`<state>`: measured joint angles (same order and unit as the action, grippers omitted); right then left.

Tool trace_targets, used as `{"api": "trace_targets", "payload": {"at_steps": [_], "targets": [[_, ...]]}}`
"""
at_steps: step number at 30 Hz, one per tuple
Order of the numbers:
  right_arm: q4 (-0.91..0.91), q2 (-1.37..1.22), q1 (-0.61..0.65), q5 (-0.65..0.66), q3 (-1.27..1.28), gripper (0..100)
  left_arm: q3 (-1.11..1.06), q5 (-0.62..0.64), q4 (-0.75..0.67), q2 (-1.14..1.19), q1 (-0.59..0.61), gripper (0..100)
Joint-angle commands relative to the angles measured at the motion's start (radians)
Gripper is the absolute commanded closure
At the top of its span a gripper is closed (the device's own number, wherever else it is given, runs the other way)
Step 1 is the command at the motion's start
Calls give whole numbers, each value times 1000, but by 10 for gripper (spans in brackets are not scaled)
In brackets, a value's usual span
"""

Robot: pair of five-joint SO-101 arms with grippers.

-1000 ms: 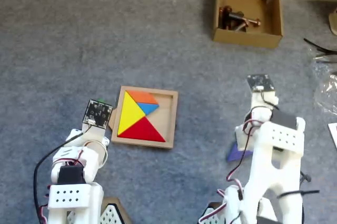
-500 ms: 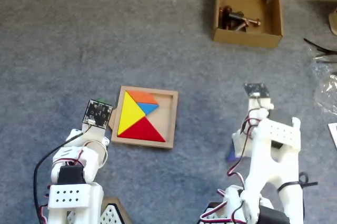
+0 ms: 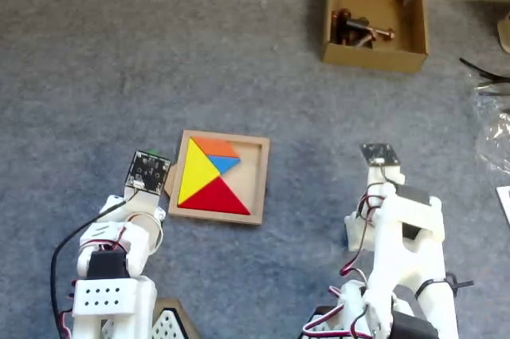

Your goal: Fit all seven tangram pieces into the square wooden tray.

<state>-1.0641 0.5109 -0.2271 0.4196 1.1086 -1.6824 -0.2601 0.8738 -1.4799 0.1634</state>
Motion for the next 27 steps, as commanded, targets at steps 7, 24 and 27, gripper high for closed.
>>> {"api": "trace_targets", "payload": {"at_steps": [7, 24, 27], "targets": [[77, 4, 87, -11, -1, 786, -22, -8, 3, -15, -12, 993], [223, 4, 202, -11, -2, 786, -22, -8, 3, -15, -12, 993], [223, 4, 202, -11, -2, 786, -22, -8, 3, -15, -12, 993]]}}
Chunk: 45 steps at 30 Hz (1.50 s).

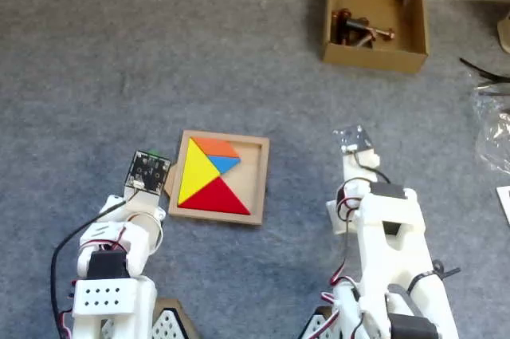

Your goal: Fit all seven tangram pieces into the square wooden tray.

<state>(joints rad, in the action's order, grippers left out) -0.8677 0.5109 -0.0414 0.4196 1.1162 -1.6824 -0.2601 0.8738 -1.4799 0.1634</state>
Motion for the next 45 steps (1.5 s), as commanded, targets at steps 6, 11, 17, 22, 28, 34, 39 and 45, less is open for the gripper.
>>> {"api": "trace_targets", "payload": {"at_steps": [6, 11, 17, 22, 28, 34, 39, 45], "targets": [[27, 10, 16, -11, -10, 786, -22, -8, 3, -15, -12, 993], [27, 12, 18, -5, -10, 785, -22, -8, 3, -15, -12, 993], [24, 13, 19, -5, -10, 785, -22, -8, 3, -15, -12, 993], [24, 13, 51, -3, -10, 785, -22, -8, 3, -15, -12, 993], [22, 13, 157, -6, -10, 785, -22, -8, 3, -15, -12, 993], [22, 5, 208, -8, -15, 785, -22, -8, 3, -15, -12, 993], [28, 4, 214, -6, -18, 785, -22, -8, 3, -15, -12, 993], [30, 4, 214, -5, -19, 785, -22, -8, 3, -15, -12, 993]]}}
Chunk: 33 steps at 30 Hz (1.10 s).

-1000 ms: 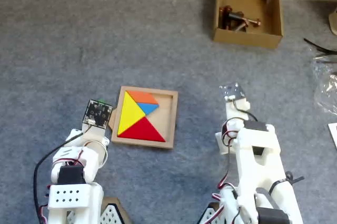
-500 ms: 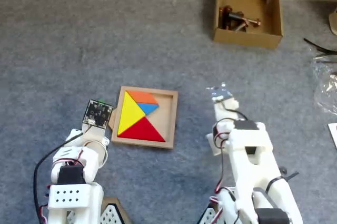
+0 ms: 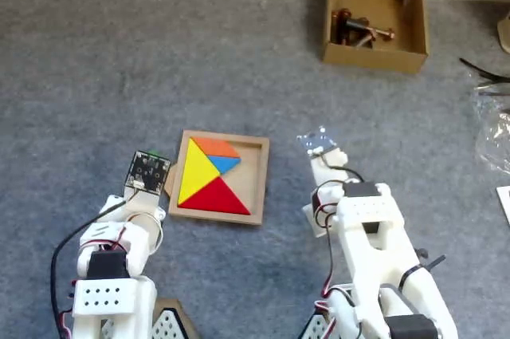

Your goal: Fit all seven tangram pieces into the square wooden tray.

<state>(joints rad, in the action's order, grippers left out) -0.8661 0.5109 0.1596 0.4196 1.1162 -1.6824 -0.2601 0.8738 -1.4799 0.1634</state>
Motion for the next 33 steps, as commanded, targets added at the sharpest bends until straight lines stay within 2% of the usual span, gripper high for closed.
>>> {"api": "trace_targets", "payload": {"at_steps": [1, 6, 10, 14, 20, 22, 26, 33], "targets": [[28, 4, 13, -5, -19, 785, -22, -8, 3, -15, -12, 993], [116, 4, 13, -5, -10, 785, -22, -8, 3, -15, -12, 993], [116, 15, -1, -6, -10, 785, -22, -8, 3, -15, -12, 993], [-16, 15, -44, -8, -39, 785, -22, -8, 3, -15, -12, 993], [-242, 13, -104, -2, -278, 785, -22, -8, 3, -15, -12, 993], [-295, 2, -116, 37, -352, 785, -22, -8, 3, -15, -12, 993], [-343, 2, -119, 103, -452, 785, -22, -8, 3, -15, -12, 993], [-335, 1, -119, 224, -460, 785, -22, -8, 3, -15, -12, 993]]}}
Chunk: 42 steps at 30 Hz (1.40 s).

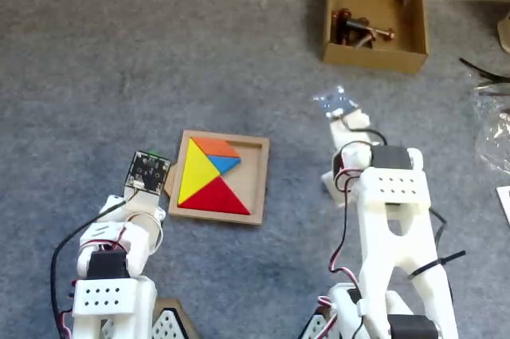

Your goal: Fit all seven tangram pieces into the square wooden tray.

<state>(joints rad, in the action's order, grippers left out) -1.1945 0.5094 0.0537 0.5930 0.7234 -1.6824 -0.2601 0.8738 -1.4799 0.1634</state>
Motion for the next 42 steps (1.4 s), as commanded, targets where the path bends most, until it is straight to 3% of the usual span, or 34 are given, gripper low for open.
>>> {"api": "trace_targets", "payload": {"at_steps": [1, 7, 10, 13, 28, 35, 42], "targets": [[-4, 1, -13, 52, -62, 785, -22, -8, 3, -15, -12, 993], [228, 2, -8, 58, 94, 775, -22, -8, 3, -15, -12, 993], [286, 4, -8, 129, 156, 707, -22, -8, 3, -15, -12, 993], [297, 4, -8, 181, 180, 663, -22, -8, 3, -15, -12, 993], [326, 4, 1, 532, 249, 661, -22, -8, 3, -15, -12, 993], [526, 4, 10, 555, 357, 660, -22, -8, 3, -15, -12, 993], [562, 2, 45, 555, 361, 660, -22, -8, 3, -15, -12, 993]]}}
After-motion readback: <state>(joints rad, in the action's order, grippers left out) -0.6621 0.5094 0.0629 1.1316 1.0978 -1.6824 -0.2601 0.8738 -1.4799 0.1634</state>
